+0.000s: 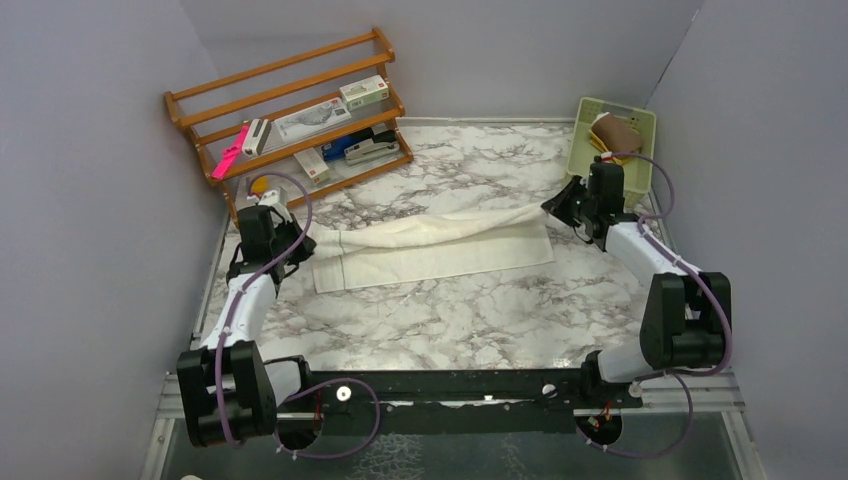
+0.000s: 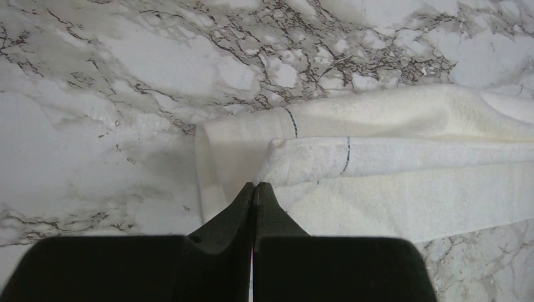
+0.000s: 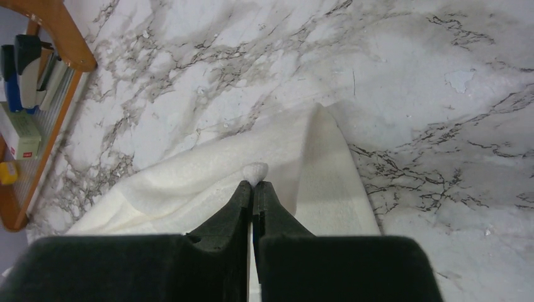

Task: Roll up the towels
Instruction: Fold the towel at the center of the board.

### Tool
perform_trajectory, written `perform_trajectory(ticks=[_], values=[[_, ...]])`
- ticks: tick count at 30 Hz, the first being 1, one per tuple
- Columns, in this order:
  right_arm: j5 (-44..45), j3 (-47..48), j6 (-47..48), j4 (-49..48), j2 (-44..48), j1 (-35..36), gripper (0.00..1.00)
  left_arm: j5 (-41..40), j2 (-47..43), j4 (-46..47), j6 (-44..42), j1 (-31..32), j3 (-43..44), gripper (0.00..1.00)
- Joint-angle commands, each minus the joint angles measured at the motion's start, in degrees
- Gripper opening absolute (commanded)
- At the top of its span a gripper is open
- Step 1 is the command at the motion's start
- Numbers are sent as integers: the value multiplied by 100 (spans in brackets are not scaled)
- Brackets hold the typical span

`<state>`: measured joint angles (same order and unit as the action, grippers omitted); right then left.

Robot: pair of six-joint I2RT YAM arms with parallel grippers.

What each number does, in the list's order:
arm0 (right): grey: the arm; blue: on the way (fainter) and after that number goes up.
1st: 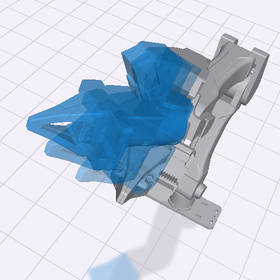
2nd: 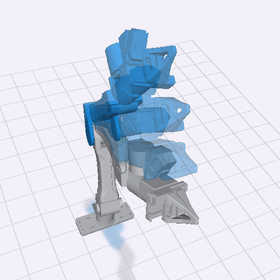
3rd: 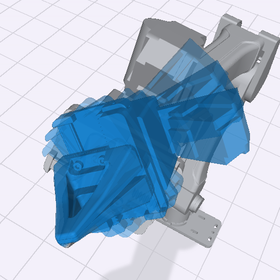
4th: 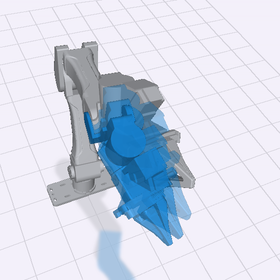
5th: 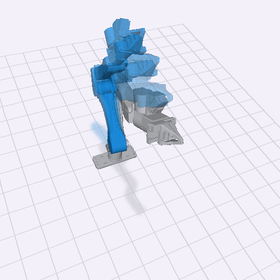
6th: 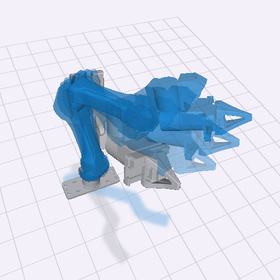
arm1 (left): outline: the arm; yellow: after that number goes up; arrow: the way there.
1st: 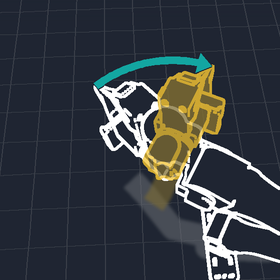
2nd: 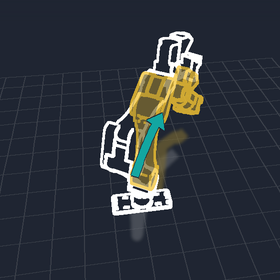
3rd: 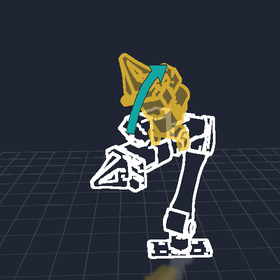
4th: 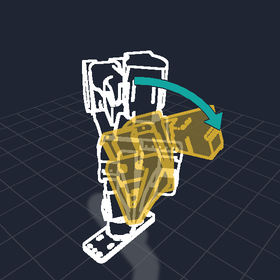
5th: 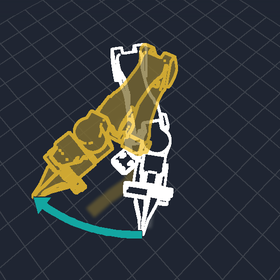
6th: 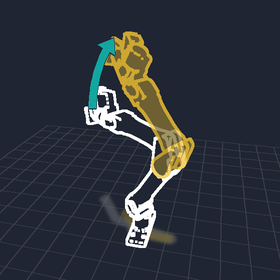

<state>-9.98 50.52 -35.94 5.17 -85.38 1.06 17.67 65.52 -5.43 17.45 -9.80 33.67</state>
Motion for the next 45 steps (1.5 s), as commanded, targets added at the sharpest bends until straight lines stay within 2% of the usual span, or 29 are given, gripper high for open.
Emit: perform_trajectory(ticks=[1, 6, 15, 22, 25, 26, 29, 32, 33, 34, 35, 36, 38, 41, 45], values=[[264, -247, -134, 216, 400, -29, 1, -66, -193, -168, -91, -56, 132, 0], [533, -460, -36, 374, 500, -55, 1, -397, -251, -403, -442, -53, 245, 0], [444, -813, -333, 278, 472, -311, 1, -1130, -434, -339, -781, -57, 131, 0], [417, -898, -413, 300, 511, -404, 1, -1015, -380, -372, -678, -51, 49, 0], [361, -951, -392, 276, 530, -409, 5, -931, -390, -397, -552, -53, 1, 0], [349, -967, -380, 267, 548, -413, 7, -909, -405, -441, -510, -49, -1, 2], [404, -1091, -391, 234, 709, -447, 15, -788, -499, -593, -405, -54, -5, 20], [633, -1390, -495, 57, 1138, -473, 35, -695, -944, -691, -130, -51, -96, 31], [723, -1457, -509, 16, 1286, -475, 42, -672, -1147, -688, -31, -49, -150, 39], [815, -1480, -510, 3, 1420, -475, 48, -669, -1394, -681, 79, -47, -201, 57], [888, -1472, -489, 24, 1533, -475, 50, -669, -1640, -673, 155, -51, -237, 70], [943, -1407, -454, 87, 1585, -475, 51, -706, -1858, -675, 202, -53, -249, 79], [889, -1274, -359, 116, 1525, -475, 52, -817, -2157, -707, 243, -53, -200, 82], [512, -1231, -208, -158, 1472, -475, 52, -784, -2009, -598, 181, -48, -41, 81], [-177, -1028, 18, -559, 1152, -408, 52, -192, -1162, -356, 424, -48, 300, 69]])
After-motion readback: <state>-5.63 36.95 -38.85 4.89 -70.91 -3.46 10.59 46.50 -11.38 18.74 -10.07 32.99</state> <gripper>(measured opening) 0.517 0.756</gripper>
